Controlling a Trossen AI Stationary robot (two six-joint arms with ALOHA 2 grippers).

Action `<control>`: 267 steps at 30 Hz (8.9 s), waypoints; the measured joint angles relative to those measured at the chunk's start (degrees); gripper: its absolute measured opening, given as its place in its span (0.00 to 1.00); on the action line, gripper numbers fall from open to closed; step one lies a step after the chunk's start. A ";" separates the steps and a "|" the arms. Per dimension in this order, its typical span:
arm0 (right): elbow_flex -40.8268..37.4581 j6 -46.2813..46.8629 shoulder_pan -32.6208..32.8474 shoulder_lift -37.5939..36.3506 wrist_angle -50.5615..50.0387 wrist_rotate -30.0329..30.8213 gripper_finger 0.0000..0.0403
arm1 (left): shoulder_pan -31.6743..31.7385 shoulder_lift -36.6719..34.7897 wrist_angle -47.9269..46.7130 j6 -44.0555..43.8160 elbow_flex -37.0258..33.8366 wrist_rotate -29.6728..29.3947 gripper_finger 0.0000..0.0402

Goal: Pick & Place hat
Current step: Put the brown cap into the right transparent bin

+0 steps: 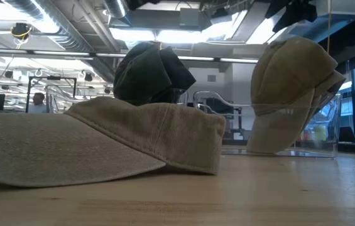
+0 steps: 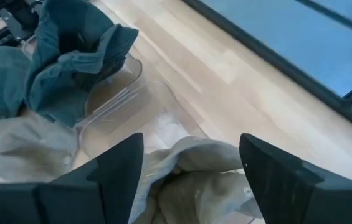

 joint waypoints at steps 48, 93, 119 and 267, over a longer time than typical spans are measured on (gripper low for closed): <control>-0.04 9.94 2.73 0.19 1.14 -7.13 0.66 | -21.41 26.42 -17.49 -58.89 0.02 -33.58 0.37; -0.07 11.36 5.33 0.20 1.13 -6.60 0.66 | -19.49 23.43 15.41 -68.40 -18.79 -21.65 0.37; -0.07 9.42 5.31 0.20 1.78 -8.87 0.66 | -20.06 22.14 15.07 -57.67 -18.12 -21.82 0.01; 8.81 -2.70 8.50 23.70 2.62 -8.42 0.10 | -7.38 -6.50 24.14 -16.71 -13.55 -32.73 0.40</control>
